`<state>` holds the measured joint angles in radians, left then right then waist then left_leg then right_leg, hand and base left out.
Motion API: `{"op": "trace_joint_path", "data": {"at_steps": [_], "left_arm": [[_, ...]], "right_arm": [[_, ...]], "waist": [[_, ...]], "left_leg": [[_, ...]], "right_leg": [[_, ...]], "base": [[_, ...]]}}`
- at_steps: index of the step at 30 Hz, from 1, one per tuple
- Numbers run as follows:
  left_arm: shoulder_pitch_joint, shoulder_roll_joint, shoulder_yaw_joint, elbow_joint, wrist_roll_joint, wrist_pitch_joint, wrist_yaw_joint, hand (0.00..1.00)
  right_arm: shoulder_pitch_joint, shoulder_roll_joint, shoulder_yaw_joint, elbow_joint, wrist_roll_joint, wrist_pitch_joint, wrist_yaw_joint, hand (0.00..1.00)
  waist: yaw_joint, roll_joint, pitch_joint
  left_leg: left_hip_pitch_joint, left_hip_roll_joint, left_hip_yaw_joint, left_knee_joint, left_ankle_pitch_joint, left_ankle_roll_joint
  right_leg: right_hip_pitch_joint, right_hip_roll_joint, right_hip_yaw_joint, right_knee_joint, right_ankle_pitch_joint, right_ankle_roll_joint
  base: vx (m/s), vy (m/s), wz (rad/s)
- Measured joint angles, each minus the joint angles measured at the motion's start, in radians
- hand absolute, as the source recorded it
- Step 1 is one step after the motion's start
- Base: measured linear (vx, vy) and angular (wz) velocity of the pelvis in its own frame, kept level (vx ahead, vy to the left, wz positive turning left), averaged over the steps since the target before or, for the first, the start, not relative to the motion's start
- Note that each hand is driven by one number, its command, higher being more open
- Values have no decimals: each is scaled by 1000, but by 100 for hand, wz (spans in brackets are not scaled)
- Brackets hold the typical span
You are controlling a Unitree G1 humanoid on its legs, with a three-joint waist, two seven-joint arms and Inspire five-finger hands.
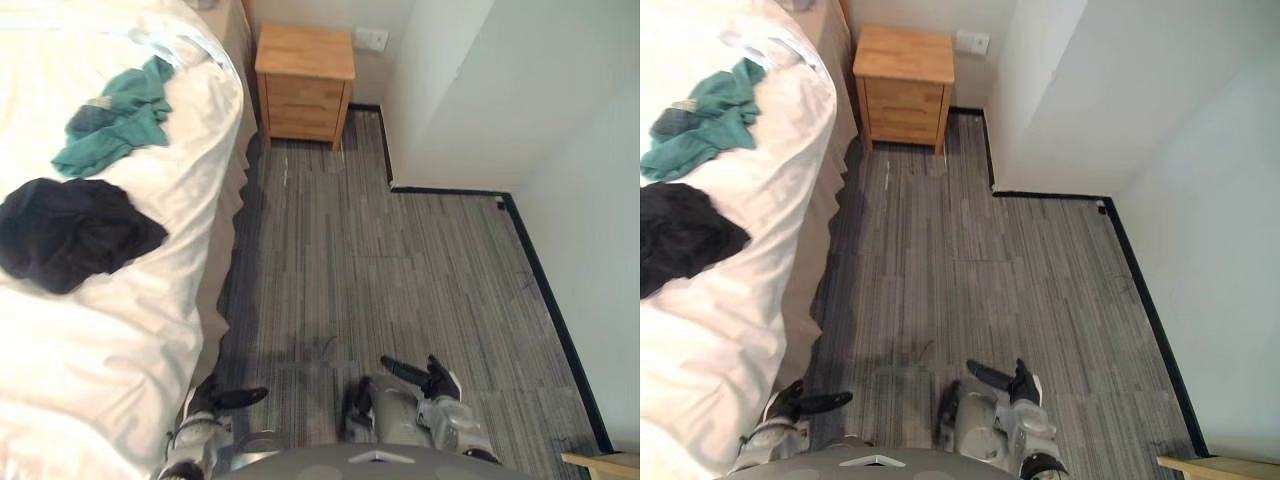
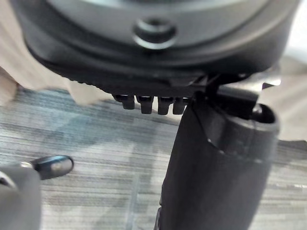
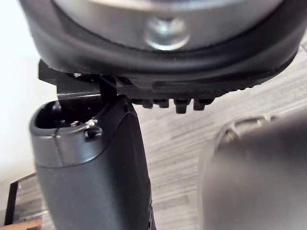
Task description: Tidy up the quilt and then pick up the clothes from the bed and put them into the laundry hamper
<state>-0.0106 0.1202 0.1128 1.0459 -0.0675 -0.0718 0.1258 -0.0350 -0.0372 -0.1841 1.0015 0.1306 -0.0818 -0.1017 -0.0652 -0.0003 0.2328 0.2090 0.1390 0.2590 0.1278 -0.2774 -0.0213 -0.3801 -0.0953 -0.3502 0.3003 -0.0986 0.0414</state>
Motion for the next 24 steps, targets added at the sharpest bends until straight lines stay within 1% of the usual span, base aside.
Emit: {"op": "trace_joint_path", "data": {"at_steps": [1, 2, 3, 4, 5, 6, 7, 8, 9, 10, 11, 12, 14, 15, 16, 17, 18, 19, 20, 21, 22, 23, 24], "left_arm": [[-3, -6, 0, -3, 1, -3, -2, 100], [-4, -14, 0, -5, 4, -11, -6, 100], [4, -22, 2, -1, 8, -12, -7, 100], [2, -37, 2, 6, 12, -12, -6, 100], [1, -74, 2, 21, 36, -14, -10, 100], [2, -83, 2, 25, 38, -16, -12, 100], [3, -96, 6, 26, 39, -15, -18, 100], [6, -109, 25, 26, 39, -15, -25, 100], [19, -128, 56, 20, 38, -16, -25, 100], [28, -135, 64, 17, 37, -16, -25, 100], [42, -139, 81, -9, 36, -14, -30, 100], [55, -138, 105, -47, 32, -18, -30, 100], [57, -137, 121, -74, 26, -20, -25, 100], [61, -136, 124, -88, 25, -30, -22, 100], [62, -134, 125, -92, 22, -39, -21, 100], [63, -133, 125, -92, 21, -40, -20, 100], [66, -132, 126, -93, 19, -39, -21, 100], [66, -130, 126, -92, -3, -40, -22, 100], [68, -129, 125, -92, -7, -40, -22, 100], [71, -127, 119, -92, -10, -42, -22, 100], [70, -126, 114, -86, -11, -42, -22, 100], [69, -125, 111, -84, -11, -41, -23, 100], [66, -117, 112, -71, -10, -41, -23, 100]], "right_arm": [[0, 1, -1, 0, 11, 0, -1, 100], [3, 5, 0, 1, 40, 4, 1, 100], [9, 9, -8, -1, 46, 4, 4, 100], [6, 7, -14, 2, 47, 3, 5, 100], [-10, -6, -25, 4, 51, -6, 6, 100], [-14, -7, -27, 5, 51, -8, 7, 100], [-13, -7, -45, 6, 44, -13, 10, 100], [-8, -7, -61, 10, 40, -12, 11, 100], [-4, -5, -72, 12, 41, -4, 10, 100], [4, -8, -70, 10, 41, 1, 8, 100], [24, -10, -66, -2, 40, 3, 5, 100], [37, -9, -53, -5, 40, 5, 2, 100], [51, -9, -42, -5, 40, 8, -1, 100], [57, -13, -26, -4, 36, 7, -4, 100], [53, -19, -15, 10, 34, 7, -3, 100], [48, -20, -12, 18, 34, 8, -3, 100], [35, -19, -11, 25, 33, 9, -2, 100], [35, -18, -10, 29, 32, 10, 0, 100], [36, -18, -10, 34, 30, 10, 0, 100], [37, -20, -10, 46, 30, 10, 1, 100], [40, -26, -9, 58, 28, 11, 1, 100], [43, -27, -7, 63, 25, 13, -1, 100], [51, -24, -1, 66, 3, 16, -7, 100]], "waist": [[-2, -5, 0], [-9, -28, -9], [-22, -47, -14], [-19, -28, -11], [-18, 32, -17], [-17, 49, -21], [-17, 70, -20], [-19, 77, -16], [-17, 83, -13], [-15, 84, -12], [-13, 89, -12], [-3, 83, -6], [22, 74, -1], [44, 70, 1], [63, 63, 0], [72, 62, 0], [86, 60, -1], [87, 54, -2], [88, 50, -4], [89, 48, -5], [90, 49, -5], [94, 46, -7], [99, 31, -22]], "left_leg": [[18, -5, -3, -13, 0, 0], [53, -25, -11, -28, -9, -27], [113, -39, -29, -33, -35, -80], [143, -22, -28, -37, -42, -91], [177, 27, -30, -33, -14, -92], [182, 46, -34, -21, 14, -95], [169, 81, -68, 57, 71, -97], [141, 103, -106, 157, 117, -93], [75, 128, -153, 346, 227, -107], [24, 139, -182, 452, 285, -122], [-88, 157, -220, 676, 295, -150], [-184, 170, -211, 847, 247, -163], [-267, 166, -171, 938, 177, -164], [-326, 158, -127, 933, 126, -144], [-372, 139, -88, 877, 74, -128], [-389, 122, -70, 819, 53, -122], [-417, 90, -39, 675, 28, -98], [-432, 50, -6, 486, 31, -85], [-430, 30, 23, 376, 50, -77], [-429, 2, 110, 185, 116, -56], [-434, -12, 204, 92, 189, -5], [-431, -15, 244, 80, 219, 23], [-420, -34, 285, 73, 284, 92]], "right_leg": [[-11, 1, 8, -99, 44, 7], [-41, -13, 61, -199, 102, 25], [-46, -29, 114, -212, 170, 1], [-48, -17, 122, -171, 254, -38], [-73, 33, 120, -61, 252, -95], [-72, 54, 116, -36, 223, -106], [-44, 87, 103, -23, 181, -116], [-5, 108, 92, -32, 154, -114], [64, 136, 89, -79, 128, -130], [107, 148, 91, -114, 126, -132], [180, 173, 97, -184, 123, -136], [255, 191, 108, -232, 116, -146], [337, 200, 130, -273, 97, -157], [392, 200, 149, -295, 82, -152], [425, 194, 169, -311, 75, -139], [443, 188, 181, -320, 68, -133], [479, 171, 196, -332, 56, -122], [508, 145, 190, -349, 44, -105], [518, 129, 185, -358, 37, -95], [548, 105, 168, -375, 18, -79], [583, 90, 138, -377, -8, -58], [603, 83, 123, -377, -24, -46], [630, 62, 102, -375, -50, -15]], "base": [[537, -274, 39], [583, -329, 41], [606, -339, 28], [759, -436, 3], [620, -361, -29], [692, -457, -36], [425, -310, -24], [630, -419, -20], [424, -258, -12], [609, -247, -10], [472, -114, -6], [554, -139, -4], [360, -111, -13], [449, -118, -32], [442, -89, -41], [397, -1, -45], [418, 65, -29], [426, 84, -15], [409, 110, 16], [432, 114, 42], [457, 120, 51], [526, 139, 62], [576, 150, 60]]}}
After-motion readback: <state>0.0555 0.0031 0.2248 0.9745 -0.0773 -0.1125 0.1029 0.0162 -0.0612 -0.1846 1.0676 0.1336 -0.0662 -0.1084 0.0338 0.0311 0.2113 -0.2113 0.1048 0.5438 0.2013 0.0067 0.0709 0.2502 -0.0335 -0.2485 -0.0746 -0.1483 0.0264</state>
